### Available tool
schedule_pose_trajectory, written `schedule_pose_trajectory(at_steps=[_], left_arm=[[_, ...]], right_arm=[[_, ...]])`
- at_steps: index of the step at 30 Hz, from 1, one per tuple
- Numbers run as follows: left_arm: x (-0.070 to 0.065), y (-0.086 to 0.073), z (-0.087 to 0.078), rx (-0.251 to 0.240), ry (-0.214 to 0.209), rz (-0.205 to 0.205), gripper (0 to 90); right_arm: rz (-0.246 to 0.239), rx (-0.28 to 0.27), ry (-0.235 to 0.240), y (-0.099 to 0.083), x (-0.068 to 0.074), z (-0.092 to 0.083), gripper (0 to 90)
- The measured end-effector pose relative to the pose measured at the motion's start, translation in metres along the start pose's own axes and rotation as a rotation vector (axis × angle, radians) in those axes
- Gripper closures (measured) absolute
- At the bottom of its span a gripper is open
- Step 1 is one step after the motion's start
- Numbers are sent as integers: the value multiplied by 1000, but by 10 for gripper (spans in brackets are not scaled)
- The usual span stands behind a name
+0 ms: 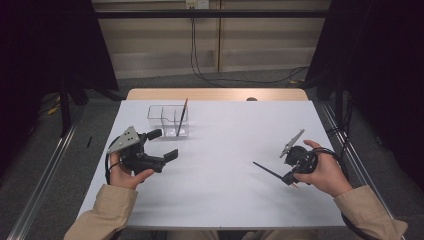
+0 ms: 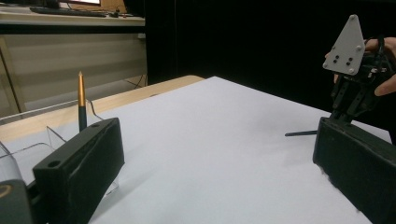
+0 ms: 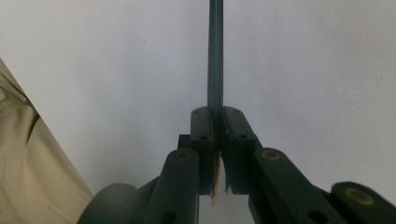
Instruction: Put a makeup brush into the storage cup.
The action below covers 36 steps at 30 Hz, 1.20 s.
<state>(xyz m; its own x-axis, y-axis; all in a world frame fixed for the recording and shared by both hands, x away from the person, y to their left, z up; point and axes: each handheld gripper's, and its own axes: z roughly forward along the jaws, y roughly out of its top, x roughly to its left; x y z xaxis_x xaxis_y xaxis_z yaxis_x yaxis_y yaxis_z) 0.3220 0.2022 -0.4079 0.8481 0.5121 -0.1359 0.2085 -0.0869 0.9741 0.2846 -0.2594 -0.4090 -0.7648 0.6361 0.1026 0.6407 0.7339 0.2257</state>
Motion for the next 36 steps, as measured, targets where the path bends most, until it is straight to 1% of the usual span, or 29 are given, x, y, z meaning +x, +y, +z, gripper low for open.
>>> schedule_pose_trajectory(at_steps=[7,9,10,13,16,17,19,25,28,33,35,36], left_arm=[[-2,0,4,6,-13,2,18],[-2,1,6,11,-18,-1,18],[-2,1,7,15,-21,2,18],[-4,2,9,17,-28,3,19],[-5,3,11,17,-38,-5,19],[-5,3,11,19,-34,-2,19],[-5,3,12,19,-42,-2,19],[-5,2,13,21,-42,-4,19],[-5,1,13,20,-47,-6,19],[-5,1,12,21,-44,-2,19],[-5,0,12,23,-45,-2,19],[-5,0,12,25,-44,0,19]], right_arm=[[-28,-3,7,8,3,-3,842],[-43,1,3,10,5,-3,842],[-39,2,7,12,6,-3,842],[-54,6,12,17,8,-3,842],[-64,2,16,22,10,-4,842],[-69,0,18,25,11,-4,842],[-77,0,17,29,12,-4,842],[-106,-8,24,43,18,-3,842],[-117,-13,33,49,20,-1,842],[-151,-13,37,58,25,3,842],[-158,-18,47,62,27,3,842],[-163,-20,42,64,28,4,842]])
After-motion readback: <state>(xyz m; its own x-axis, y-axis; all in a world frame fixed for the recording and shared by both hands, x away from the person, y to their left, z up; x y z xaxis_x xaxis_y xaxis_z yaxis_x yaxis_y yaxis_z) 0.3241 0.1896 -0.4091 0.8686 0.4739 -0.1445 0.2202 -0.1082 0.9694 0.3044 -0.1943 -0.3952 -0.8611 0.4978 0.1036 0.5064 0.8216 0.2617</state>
